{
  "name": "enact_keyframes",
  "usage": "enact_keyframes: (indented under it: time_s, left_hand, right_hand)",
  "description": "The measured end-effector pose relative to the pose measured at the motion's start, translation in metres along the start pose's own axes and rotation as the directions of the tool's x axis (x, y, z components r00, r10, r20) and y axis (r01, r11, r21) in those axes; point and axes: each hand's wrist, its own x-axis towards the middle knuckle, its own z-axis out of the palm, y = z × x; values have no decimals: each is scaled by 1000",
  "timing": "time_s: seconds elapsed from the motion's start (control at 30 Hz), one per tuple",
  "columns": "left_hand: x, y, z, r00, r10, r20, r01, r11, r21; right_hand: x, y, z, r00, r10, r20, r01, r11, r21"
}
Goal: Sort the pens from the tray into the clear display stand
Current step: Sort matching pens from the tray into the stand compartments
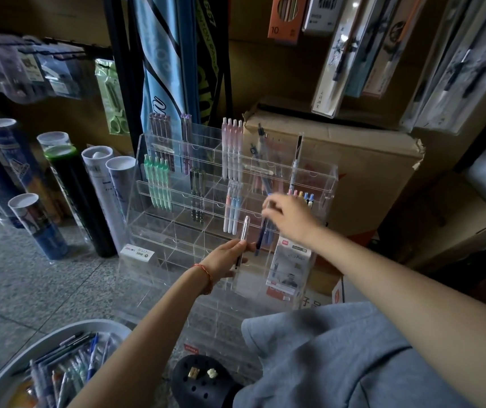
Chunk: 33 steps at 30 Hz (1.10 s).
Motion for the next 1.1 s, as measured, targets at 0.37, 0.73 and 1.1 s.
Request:
enact_keyframes:
  time_s: [0.37, 0.73, 1.1]
  left_hand:
    - [6, 60, -7, 882, 322, -343, -371, 924, -88]
    - [24, 67, 3, 910, 349, -223, -372, 926, -67]
    - [27, 67, -2, 923, 344, -175, -353, 935, -24]
  right_hand:
    - [31, -12, -56, 983, -45, -180, 61, 995, 85]
    - [50, -10, -33, 999, 26, -33, -26, 1000, 5]
    - [54, -9, -26, 990, 141, -2, -141, 990, -25]
